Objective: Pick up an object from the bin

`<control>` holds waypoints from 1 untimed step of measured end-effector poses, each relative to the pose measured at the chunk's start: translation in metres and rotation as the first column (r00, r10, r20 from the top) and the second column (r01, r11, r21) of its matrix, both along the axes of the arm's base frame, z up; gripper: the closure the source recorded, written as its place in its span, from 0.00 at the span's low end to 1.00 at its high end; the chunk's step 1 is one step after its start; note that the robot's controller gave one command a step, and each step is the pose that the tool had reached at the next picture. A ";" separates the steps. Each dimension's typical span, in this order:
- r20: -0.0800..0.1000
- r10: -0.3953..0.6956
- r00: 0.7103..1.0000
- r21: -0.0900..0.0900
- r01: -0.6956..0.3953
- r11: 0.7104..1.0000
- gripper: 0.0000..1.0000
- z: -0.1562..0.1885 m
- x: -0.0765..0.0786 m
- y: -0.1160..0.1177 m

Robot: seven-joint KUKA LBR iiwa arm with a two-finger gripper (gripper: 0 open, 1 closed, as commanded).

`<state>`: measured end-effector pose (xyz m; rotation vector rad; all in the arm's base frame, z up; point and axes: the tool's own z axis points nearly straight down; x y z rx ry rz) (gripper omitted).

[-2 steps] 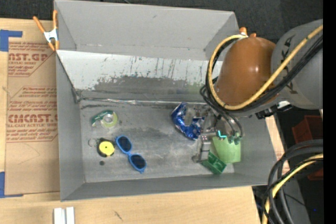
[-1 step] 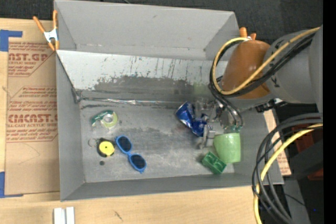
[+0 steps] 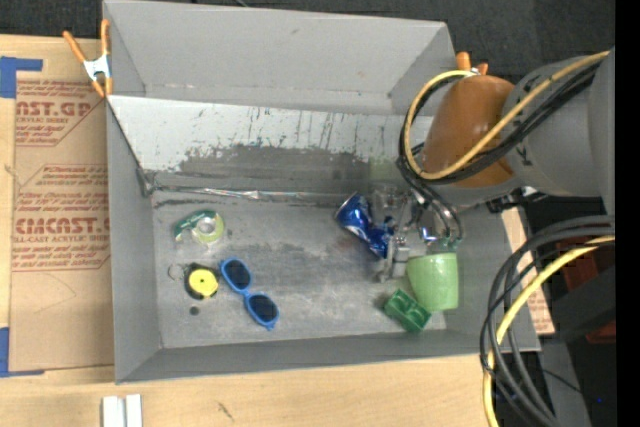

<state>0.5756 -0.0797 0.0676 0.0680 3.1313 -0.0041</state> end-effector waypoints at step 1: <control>0.004 0.000 1.000 -0.001 0.000 1.000 0.00 0.001 0.001 0.000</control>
Offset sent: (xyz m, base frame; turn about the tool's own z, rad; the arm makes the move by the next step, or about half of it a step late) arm 0.0000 0.0000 0.0000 0.0000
